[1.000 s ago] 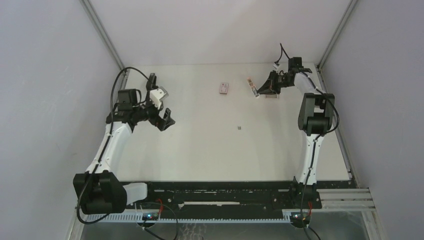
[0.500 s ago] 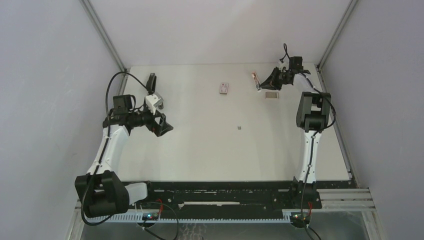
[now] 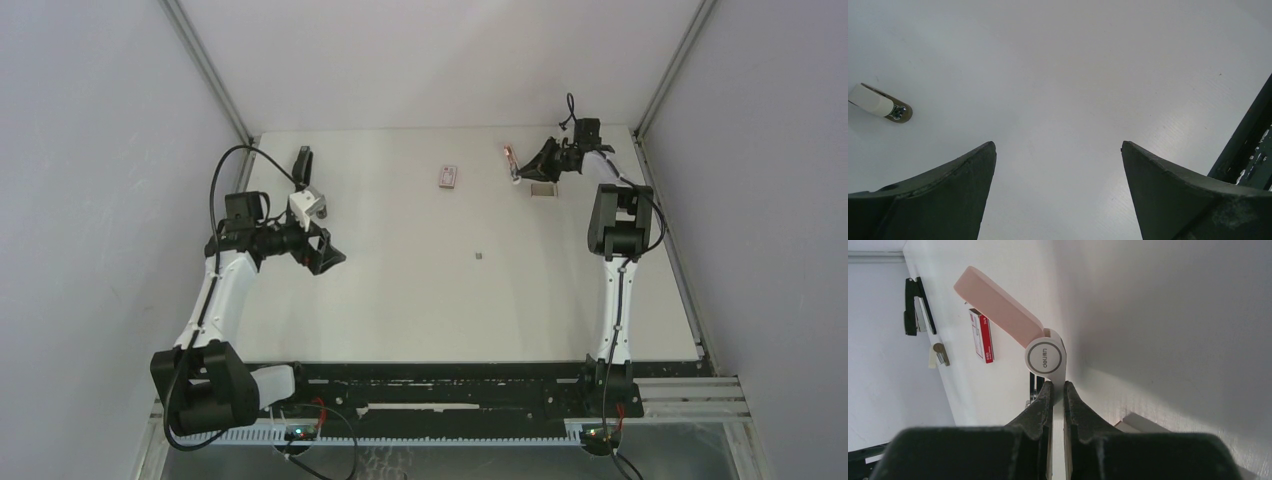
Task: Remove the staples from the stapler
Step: Place the stapler at the center of the board.
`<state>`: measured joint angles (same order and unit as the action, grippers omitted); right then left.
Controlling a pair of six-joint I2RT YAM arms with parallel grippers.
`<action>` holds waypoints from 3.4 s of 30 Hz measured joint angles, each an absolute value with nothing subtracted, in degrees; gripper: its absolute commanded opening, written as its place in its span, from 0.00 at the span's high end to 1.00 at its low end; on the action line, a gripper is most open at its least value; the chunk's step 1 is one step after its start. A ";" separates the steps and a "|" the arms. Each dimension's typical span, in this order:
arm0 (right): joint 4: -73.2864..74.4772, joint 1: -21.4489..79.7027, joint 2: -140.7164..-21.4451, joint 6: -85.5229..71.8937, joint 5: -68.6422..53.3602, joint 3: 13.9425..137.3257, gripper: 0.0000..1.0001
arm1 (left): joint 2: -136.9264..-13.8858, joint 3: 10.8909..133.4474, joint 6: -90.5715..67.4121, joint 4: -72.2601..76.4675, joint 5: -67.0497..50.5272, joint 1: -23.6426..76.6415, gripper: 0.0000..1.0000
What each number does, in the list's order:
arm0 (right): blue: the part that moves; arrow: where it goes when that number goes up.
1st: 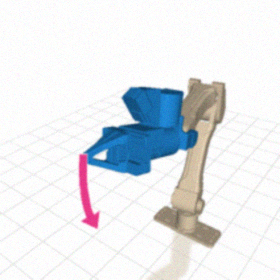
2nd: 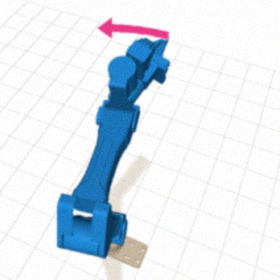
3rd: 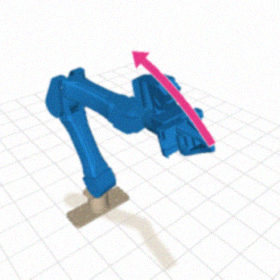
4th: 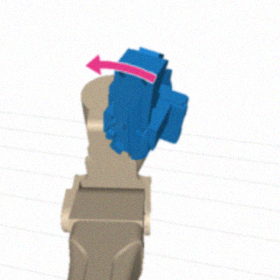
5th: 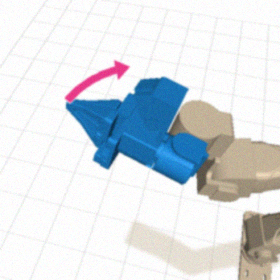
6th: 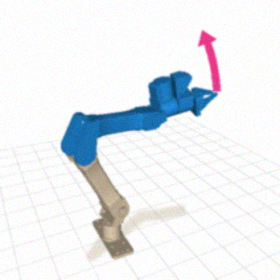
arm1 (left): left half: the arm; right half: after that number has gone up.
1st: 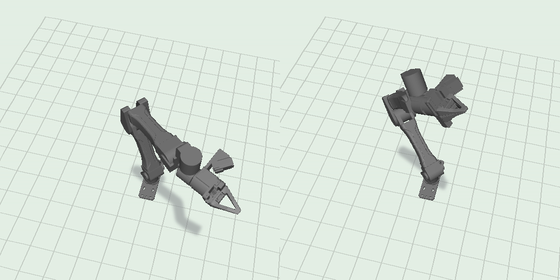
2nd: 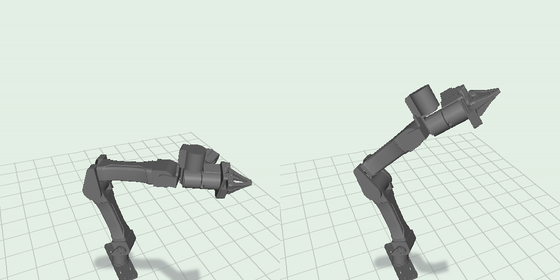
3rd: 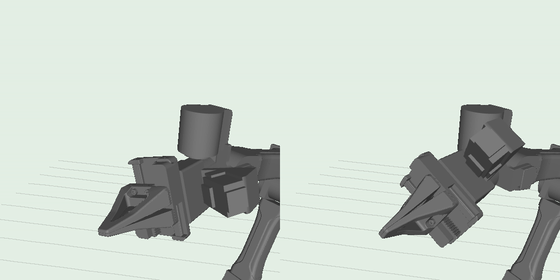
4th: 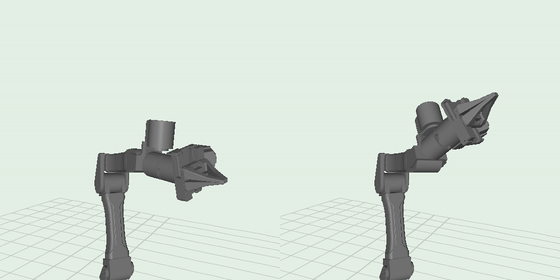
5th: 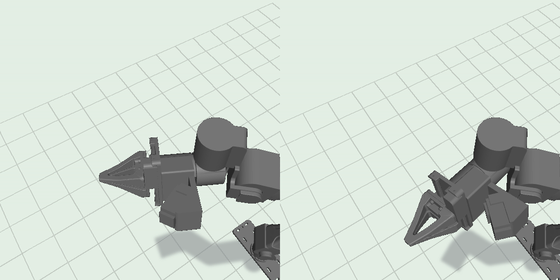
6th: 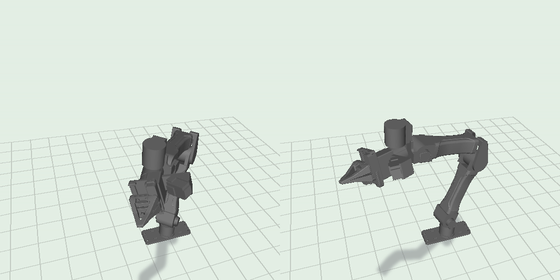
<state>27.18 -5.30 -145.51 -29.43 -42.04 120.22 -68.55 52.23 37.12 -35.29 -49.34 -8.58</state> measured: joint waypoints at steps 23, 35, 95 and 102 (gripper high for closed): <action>27.18 -5.30 -147.46 -30.81 -41.45 121.69 0.94 | -68.60 51.64 37.21 -35.27 -51.27 -9.54 0.00; 27.22 -5.74 -147.46 -30.87 -41.12 121.69 0.86 | -68.60 51.53 37.41 -35.29 -52.21 -9.80 0.00; 27.66 -6.74 -147.00 -30.17 -39.59 120.68 0.83 | -69.14 51.53 40.07 -38.74 -54.89 -10.81 0.02; 27.66 -6.24 -147.00 -29.21 -37.78 121.47 0.84 | -69.45 51.53 40.18 -39.03 -55.22 -10.81 0.02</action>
